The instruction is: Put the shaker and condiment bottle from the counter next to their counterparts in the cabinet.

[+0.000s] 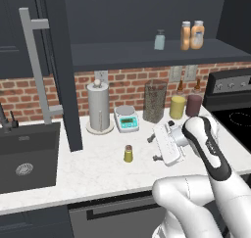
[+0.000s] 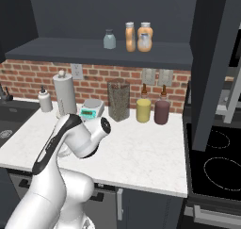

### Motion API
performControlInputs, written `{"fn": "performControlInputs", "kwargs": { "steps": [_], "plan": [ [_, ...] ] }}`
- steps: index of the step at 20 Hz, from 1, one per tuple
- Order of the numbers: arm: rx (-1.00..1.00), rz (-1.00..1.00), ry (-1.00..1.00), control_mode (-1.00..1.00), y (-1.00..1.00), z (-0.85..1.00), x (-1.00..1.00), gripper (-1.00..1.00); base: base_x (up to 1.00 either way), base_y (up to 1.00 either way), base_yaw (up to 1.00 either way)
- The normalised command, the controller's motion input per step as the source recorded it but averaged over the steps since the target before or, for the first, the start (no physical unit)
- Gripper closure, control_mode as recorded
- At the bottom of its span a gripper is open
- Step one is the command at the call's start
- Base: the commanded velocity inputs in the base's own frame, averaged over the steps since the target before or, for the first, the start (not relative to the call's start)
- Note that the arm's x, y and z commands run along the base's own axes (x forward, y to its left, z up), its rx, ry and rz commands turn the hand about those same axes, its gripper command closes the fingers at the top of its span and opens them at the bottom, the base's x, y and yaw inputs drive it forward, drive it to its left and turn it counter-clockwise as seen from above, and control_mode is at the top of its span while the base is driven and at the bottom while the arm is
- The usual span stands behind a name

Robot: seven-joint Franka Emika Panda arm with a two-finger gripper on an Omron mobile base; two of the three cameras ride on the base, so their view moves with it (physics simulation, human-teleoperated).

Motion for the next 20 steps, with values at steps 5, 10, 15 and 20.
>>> {"fn": "performControlInputs", "kwargs": {
  "steps": [5, 10, 15, 20],
  "plan": [
    [0.0, 0.0, 0.0, -1.0, 0.12, -0.29, 0.3, -1.0, 0.0, 0.0, 0.0],
    [0.0, 0.0, 0.0, -1.0, 0.14, -0.24, 0.26, -1.0, 0.0, 0.0, 0.0],
    [0.0, 0.0, 0.0, -1.0, 0.17, -0.23, 0.11, -1.0, 0.0, 0.0, 0.0],
    [0.01, 0.0, 0.0, -1.0, 0.14, -0.22, 0.04, -1.0, 0.0, 0.0, 0.0]
  ]
}}
